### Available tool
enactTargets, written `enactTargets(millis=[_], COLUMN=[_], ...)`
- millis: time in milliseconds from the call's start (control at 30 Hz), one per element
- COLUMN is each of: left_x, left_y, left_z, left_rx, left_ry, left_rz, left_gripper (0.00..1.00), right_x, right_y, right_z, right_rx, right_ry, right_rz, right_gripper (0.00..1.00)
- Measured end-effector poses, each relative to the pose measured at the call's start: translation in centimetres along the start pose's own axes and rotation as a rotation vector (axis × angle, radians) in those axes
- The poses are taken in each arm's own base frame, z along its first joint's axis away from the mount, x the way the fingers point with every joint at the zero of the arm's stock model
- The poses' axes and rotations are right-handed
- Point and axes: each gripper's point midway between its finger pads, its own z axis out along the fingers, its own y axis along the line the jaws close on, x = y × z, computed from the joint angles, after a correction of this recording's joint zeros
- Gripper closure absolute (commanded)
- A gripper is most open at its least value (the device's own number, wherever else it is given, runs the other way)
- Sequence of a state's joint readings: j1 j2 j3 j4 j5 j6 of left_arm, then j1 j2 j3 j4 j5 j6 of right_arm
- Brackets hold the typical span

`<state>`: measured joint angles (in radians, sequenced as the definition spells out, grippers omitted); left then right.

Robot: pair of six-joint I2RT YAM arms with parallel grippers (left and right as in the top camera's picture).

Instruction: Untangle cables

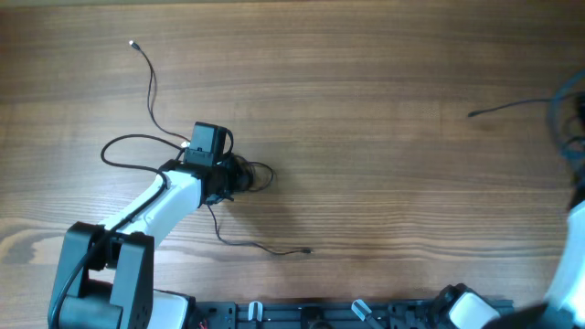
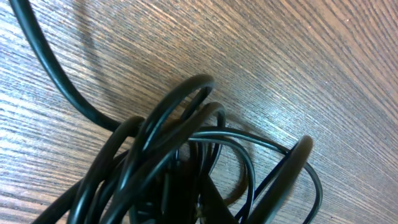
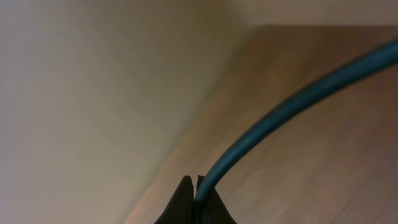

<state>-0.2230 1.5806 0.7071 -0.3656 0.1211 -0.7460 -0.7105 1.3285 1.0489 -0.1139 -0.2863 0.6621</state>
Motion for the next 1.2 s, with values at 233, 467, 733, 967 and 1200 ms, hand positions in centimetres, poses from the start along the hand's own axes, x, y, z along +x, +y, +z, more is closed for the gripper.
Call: enactTargets(millis=[233, 467, 733, 967, 1200], left_x=[0.0, 0.0, 0.0, 1.3, 4.2], left_y=[0.0, 0.0, -0.5, -3.4, -10.2], left_z=[0.0, 0.0, 0.0, 0.8, -3.4], left_rx=[0.003, 0.004, 0.024, 0.216, 0.63], left_ry=[0.0, 0.001, 0.004, 0.083, 0.258], left_rz=[-0.02, -0.042, -0.049, 0.02, 0.156], left_gripper=[0.96, 0.93, 0.96, 0.96, 0.82], right_x=[-5.7, 0.5, 2.9, 8.8, 23.8], right_y=[-15.3, -27.8, -26.5, -17.9, -2.5], right_z=[4.0, 5.2, 4.1, 4.3, 4.8], right_rx=[0.39, 0.71, 0.678, 0.467, 0.18], right_ry=[-0.041, 0.166, 0.266, 0.493, 0.89], right_rz=[-0.084, -0.065, 0.033, 0.182, -0.099], right_gripper=[0.95, 0.01, 0.0, 0.01, 0.0])
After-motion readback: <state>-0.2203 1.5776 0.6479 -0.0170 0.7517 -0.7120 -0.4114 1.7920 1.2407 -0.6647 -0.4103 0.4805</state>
